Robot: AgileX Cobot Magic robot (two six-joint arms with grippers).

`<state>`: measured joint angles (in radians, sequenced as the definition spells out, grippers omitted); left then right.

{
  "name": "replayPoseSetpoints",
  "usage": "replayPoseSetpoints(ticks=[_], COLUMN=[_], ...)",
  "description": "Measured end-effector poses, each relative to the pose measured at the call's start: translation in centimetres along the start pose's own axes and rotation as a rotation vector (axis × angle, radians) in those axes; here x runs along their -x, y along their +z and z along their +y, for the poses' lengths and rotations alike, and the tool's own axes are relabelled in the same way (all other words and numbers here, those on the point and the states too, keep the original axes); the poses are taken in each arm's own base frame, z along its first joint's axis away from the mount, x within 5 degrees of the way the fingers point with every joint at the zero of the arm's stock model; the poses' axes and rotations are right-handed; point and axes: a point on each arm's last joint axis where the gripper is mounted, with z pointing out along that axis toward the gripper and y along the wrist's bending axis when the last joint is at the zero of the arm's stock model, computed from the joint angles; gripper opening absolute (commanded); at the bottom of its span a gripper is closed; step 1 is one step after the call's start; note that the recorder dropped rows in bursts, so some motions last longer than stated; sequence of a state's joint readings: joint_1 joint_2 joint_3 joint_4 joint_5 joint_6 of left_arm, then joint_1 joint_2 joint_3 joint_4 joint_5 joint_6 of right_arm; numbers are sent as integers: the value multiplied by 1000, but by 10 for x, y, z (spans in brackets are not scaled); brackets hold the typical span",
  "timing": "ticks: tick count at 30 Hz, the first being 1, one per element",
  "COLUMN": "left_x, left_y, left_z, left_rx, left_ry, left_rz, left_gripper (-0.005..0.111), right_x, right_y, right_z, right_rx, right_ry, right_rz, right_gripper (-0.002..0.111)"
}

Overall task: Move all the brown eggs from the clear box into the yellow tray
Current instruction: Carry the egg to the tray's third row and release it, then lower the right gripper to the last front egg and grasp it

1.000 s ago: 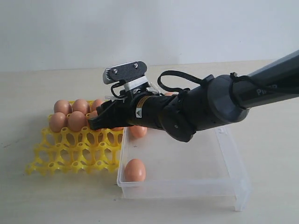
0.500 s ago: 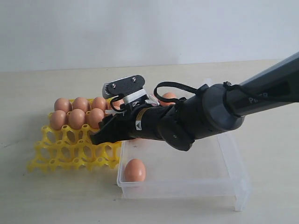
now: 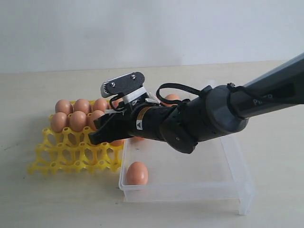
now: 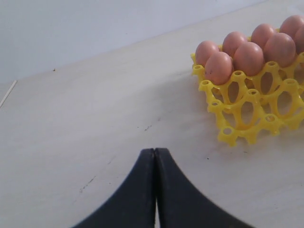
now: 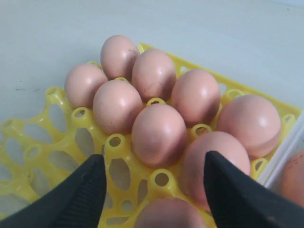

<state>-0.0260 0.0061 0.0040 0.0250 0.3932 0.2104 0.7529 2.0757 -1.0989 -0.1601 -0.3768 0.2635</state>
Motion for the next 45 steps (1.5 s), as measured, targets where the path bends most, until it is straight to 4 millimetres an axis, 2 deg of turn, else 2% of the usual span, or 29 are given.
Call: replayPoseSetpoints(ticks=[4,7,9,12,13,14,16,19,24,28,35,36,38,39,43,45], left_x=[0,0,0,0,0,0,0,0,0,0,0,0,0,0,0,0], left_y=[0,0,0,0,0,0,0,0,0,0,0,0,0,0,0,0], left_z=[0,0,0,0,0,0,0,0,0,0,0,0,0,0,0,0], left_rx=[0,0,0,0,0,0,0,0,0,0,0,0,0,0,0,0], left_ry=[0,0,0,0,0,0,0,0,0,0,0,0,0,0,0,0], left_rz=[0,0,0,0,0,0,0,0,0,0,0,0,0,0,0,0], left_gripper=[0,0,0,0,0,0,0,0,0,0,0,0,0,0,0,0], right_x=[0,10,25,49,53,56,47,34,0,-9,-19,-20,-22,-21,-21,-21], right_y=[0,-10,-25,-59,-69,-88,-100,-94,-68,-63,-56,-54,-51,-51,-50,-50], right_z=[0,2,3,5,5,5,6,8,6,5,17,16,16,16,17,17], right_rx=[0,-9,-24,-69,-85,-128,-167,-155,-171,-176,-150,-148,-148,-147,-140,-137], right_ry=[-2,-6,5,81,117,213,311,360,412,420,393,392,392,393,377,368], right_rz=[1,14,33,97,126,221,370,464,596,624,655,653,642,634,630,631], right_gripper=[60,60,60,60,60,60,60,60,60,60,59,56,43,29,2,0])
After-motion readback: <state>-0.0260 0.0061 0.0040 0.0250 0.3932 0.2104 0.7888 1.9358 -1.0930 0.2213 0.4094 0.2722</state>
